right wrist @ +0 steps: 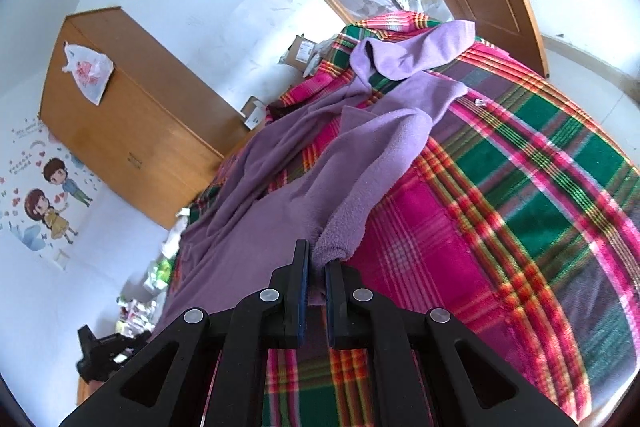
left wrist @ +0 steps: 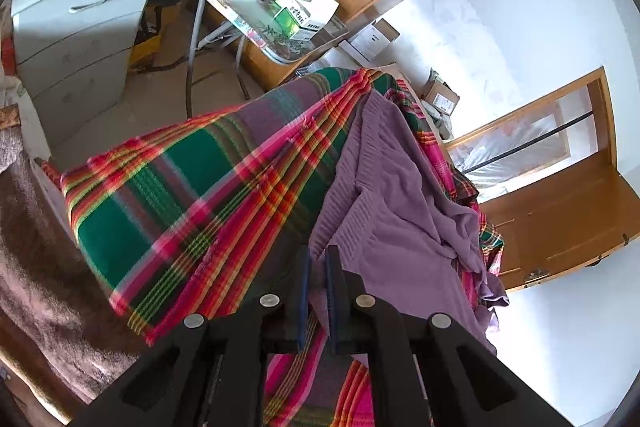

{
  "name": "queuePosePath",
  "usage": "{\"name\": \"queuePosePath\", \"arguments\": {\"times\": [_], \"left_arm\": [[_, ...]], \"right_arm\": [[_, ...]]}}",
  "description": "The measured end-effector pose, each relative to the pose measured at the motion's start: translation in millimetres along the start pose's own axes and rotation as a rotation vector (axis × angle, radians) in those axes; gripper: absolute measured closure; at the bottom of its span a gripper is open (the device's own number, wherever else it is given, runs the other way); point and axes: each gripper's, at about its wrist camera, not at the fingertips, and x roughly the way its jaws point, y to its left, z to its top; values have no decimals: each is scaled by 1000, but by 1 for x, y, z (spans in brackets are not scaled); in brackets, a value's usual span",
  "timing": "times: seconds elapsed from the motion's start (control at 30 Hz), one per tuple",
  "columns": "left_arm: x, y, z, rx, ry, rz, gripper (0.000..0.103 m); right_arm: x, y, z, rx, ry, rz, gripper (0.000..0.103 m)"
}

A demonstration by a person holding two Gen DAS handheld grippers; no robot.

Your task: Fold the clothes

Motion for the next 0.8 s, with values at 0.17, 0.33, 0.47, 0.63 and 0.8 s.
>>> {"name": "queuePosePath", "arguments": {"times": [0.17, 0.33, 0.47, 0.63, 0.8], "left_arm": [[4, 8, -5, -9, 4, 24, 95], [11, 13, -9, -22, 23, 48, 94], [7, 8, -6, 11, 14, 72, 93], [-4, -3, 2, 89, -29, 84, 92], [16, -28, 16, 216, 41, 75, 77]], "right_arm": [[13, -10, -10, 4, 44, -44, 96], [26, -17, -14, -1, 82, -85, 96], [28, -15, -12, -32, 91, -100, 93], [23, -3, -12, -142, 89, -162, 88], [13, 6, -17, -217, 58, -231, 84]]}}
